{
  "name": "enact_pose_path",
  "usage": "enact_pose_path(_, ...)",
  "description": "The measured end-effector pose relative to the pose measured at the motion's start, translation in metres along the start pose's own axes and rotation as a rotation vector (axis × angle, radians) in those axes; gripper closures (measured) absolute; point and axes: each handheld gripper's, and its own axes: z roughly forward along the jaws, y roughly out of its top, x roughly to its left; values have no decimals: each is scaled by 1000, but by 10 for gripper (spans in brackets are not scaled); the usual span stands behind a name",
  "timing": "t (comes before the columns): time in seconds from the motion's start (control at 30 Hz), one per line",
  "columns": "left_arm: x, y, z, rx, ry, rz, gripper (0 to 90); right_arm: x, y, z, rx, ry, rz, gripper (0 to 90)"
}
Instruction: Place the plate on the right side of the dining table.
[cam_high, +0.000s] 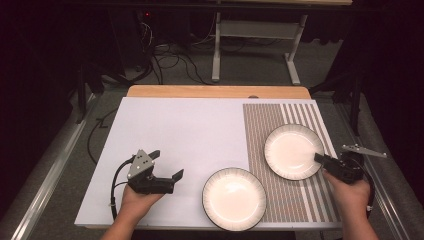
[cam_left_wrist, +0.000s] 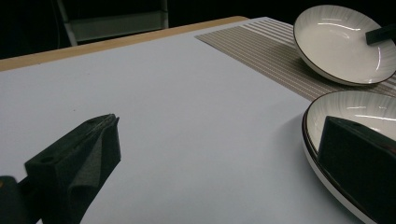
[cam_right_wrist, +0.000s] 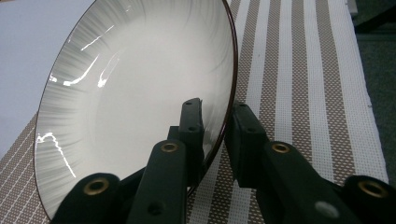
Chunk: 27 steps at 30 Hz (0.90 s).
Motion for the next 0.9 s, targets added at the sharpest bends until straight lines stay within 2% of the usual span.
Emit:
enact_pose_path(0.07, 2, 1, -2, -11, 4, -10, 1, -1, 0, 1, 9, -5, 17, 777)
enact_pose_path(0.17, 4, 0, -5, -3, 10, -12, 1, -2, 0, 4, 36, -40, 29, 765)
enact_pose_path(0.3, 6, -1, -6, -2, 24, -4, 1, -4, 0, 7, 45, -49, 42, 762)
enact_pose_path(0.33, 7, -1, -6, 0, 28, 1, 1, -5, 0, 10, 53, -88, 35, 766)
enact_pose_path(0.4, 7, -1, -5, 2, 27, 2, 1, -7, 0, 12, 65, -97, 41, 766)
enact_pose_path(0.43, 8, -2, -5, 5, 29, 7, 1, -8, -1, 13, 55, -88, 46, 769)
enact_pose_path(0.6, 9, -3, -5, 7, 31, 6, 1, -5, -2, 12, 44, -112, 19, 756)
enact_pose_path(0.73, 9, -3, -5, 5, 30, 2, 1, -4, -1, 3, -2, -119, 2, 716)
enact_pose_path(0.9, 8, -4, -5, 5, 26, 1, 1, 6, 1, -8, -53, -96, -78, 668)
